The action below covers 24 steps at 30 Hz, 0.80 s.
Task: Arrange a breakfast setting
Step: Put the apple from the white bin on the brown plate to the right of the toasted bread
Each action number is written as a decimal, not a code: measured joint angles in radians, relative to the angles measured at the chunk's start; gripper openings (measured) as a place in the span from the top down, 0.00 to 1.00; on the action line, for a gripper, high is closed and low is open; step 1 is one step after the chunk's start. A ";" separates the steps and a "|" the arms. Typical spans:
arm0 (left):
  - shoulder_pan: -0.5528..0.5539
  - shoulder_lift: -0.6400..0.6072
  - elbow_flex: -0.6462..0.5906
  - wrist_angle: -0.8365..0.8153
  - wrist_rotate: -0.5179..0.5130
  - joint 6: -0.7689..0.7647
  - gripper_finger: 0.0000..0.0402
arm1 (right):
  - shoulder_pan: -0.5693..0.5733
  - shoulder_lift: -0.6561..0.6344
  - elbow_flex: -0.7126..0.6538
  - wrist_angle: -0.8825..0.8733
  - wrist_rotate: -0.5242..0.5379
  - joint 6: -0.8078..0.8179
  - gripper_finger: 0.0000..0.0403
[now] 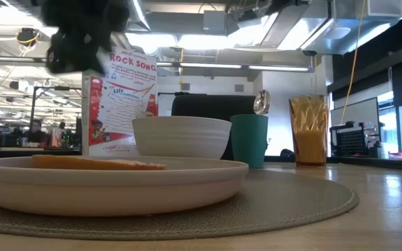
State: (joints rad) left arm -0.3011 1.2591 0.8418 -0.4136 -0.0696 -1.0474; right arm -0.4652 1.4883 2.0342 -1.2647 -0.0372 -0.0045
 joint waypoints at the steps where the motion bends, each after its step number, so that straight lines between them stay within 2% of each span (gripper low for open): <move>1: 0.003 -0.030 0.006 0.003 -0.034 0.014 0.62 | 0.000 0.000 0.000 -0.028 -0.006 0.020 0.28; 5: 0.004 -0.102 0.045 0.055 -0.192 0.164 0.62 | 0.014 0.000 0.000 -0.195 -0.057 0.125 0.28; 9: 0.017 -0.129 0.047 0.180 -0.283 0.382 0.62 | 0.120 -0.012 -0.023 -0.267 -0.001 0.242 0.28; 17: 0.102 -0.126 0.047 0.410 -0.287 0.651 0.62 | 0.346 -0.101 -0.238 -0.257 0.116 0.529 0.28; 21: 0.159 -0.127 0.047 0.417 -0.274 0.783 0.62 | 0.460 -0.164 -0.409 -0.231 0.108 0.608 0.28; 24: 0.208 -0.126 0.047 0.403 -0.194 0.839 0.62 | 0.584 -0.218 -0.564 -0.234 0.045 0.690 0.28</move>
State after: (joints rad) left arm -0.0931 1.1332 0.8890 -0.0105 -0.2635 -0.2081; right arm 0.1185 1.2703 1.4703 -1.4989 0.0081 0.6852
